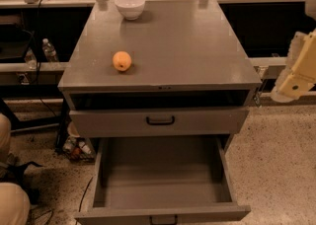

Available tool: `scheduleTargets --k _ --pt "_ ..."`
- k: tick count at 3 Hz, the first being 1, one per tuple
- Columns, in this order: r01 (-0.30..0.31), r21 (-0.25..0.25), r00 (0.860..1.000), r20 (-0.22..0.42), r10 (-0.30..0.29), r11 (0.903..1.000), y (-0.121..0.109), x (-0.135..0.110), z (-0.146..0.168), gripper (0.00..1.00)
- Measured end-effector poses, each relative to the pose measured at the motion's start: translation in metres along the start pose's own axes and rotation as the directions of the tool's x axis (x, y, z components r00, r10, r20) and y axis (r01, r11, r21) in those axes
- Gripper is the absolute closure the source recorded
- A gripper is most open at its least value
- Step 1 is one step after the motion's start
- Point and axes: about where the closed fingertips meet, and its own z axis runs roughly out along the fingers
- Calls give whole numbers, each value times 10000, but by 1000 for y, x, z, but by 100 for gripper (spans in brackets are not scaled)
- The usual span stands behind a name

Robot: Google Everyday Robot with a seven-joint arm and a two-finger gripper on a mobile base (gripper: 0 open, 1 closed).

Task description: Place orange into middle drawer

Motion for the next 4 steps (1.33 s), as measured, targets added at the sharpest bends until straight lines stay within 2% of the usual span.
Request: scheduleTargets --k 1,2,3,4 --pt "0 0 10000 0 0 10000 0 0 0 0" --pt "-325 -421 9904 1332 378 9986 -10 -31 38 0" --pt "-686 -1249 9523 2876 1023 9898 -27 -70 98 0" --pt "-1066 -1983 8870 4239 1833 9743 -47 -113 139 0"
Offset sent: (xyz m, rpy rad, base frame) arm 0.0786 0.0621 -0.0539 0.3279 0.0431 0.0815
